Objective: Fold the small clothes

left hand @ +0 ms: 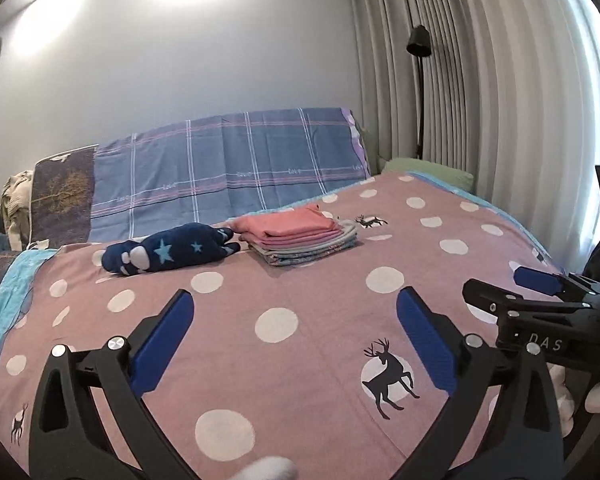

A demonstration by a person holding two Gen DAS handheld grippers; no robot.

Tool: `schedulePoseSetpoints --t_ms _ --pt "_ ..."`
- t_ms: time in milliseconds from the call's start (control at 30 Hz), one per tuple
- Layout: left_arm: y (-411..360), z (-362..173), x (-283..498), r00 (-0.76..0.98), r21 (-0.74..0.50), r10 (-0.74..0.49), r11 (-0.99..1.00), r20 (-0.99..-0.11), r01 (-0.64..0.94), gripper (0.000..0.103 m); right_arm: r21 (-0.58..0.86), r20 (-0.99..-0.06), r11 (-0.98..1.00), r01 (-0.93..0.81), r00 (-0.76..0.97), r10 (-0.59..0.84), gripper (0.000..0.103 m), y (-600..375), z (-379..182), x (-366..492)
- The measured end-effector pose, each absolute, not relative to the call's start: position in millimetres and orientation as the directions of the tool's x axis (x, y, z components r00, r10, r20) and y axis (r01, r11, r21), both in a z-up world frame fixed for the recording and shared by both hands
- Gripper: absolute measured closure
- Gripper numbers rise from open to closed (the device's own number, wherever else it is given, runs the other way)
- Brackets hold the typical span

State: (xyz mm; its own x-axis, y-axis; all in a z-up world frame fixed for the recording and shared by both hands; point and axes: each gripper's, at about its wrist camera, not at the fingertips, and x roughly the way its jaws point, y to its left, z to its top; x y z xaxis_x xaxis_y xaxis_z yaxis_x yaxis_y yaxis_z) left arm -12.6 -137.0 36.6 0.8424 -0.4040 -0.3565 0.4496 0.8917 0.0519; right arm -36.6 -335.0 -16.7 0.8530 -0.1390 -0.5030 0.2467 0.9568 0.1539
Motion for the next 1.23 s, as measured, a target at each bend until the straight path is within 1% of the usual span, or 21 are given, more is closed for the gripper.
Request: schedulePoseSetpoints --t_ms 67,133,233,500,1233 --pt "-131 35 -20 0.86 0.067 -0.363 0.909 -0.358 0.411 0.001 0.133 -0.492 0.957 0.258 0.855 -0.163 0.014 -330 -13 -44" --pt "-125 34 -24 0.865 0.066 -0.349 0.916 -0.361 0.397 0.001 0.107 -0.483 0.959 0.263 0.857 -0.181 0.014 -324 -11 -50" --pt "-117 32 -25 0.858 0.047 -0.352 0.917 -0.375 0.396 0.001 0.087 -0.475 0.962 0.259 0.86 -0.189 0.014 -315 -9 -55" --pt "-107 29 -24 0.859 0.041 -0.339 0.923 -0.383 0.382 0.001 0.055 -0.458 0.967 0.25 0.866 -0.198 0.012 -299 -4 -61" --pt "-112 18 -17 0.849 0.052 -0.329 0.923 -0.413 0.382 0.001 0.034 -0.474 0.97 0.242 0.858 -0.197 0.011 -293 -11 -56"
